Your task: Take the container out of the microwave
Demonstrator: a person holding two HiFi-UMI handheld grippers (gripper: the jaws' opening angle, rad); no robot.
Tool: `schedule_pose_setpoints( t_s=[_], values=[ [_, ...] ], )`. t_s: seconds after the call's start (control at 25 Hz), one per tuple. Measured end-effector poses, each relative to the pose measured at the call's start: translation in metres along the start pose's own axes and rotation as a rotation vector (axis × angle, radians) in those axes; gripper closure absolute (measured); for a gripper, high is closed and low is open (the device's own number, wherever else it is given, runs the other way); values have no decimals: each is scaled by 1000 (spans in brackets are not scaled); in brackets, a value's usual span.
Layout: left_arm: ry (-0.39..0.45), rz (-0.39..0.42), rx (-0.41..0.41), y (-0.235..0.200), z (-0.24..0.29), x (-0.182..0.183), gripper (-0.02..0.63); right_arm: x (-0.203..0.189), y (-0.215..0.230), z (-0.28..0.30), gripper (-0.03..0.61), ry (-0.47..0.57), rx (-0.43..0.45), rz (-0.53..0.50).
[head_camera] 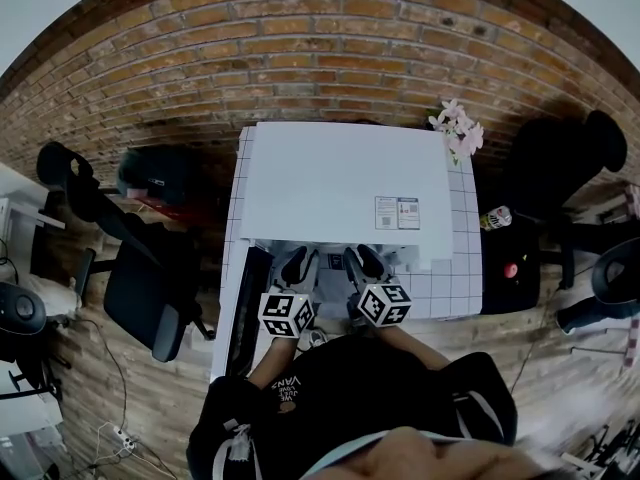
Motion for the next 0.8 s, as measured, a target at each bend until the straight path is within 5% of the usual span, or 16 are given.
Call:
schedule_pose_setpoints(
  t_s=[0.36,0.8],
  values=[
    [-2,-97,33,-12,16,-5,419,-2,4,18,390,17,-17,95],
    [-8,-243,80,-37,38,-13,379,-5,12,37,339,39,-61,225]
  ],
)
Point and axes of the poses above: the fingertips, and each gripper's own axes: z forward along the fingers, y to its right, x out of its top, the point moved 1 cm from there along -z, backward along the fingers, and after that the axes turned 6 degrees about -z, right-handed, at the moved point
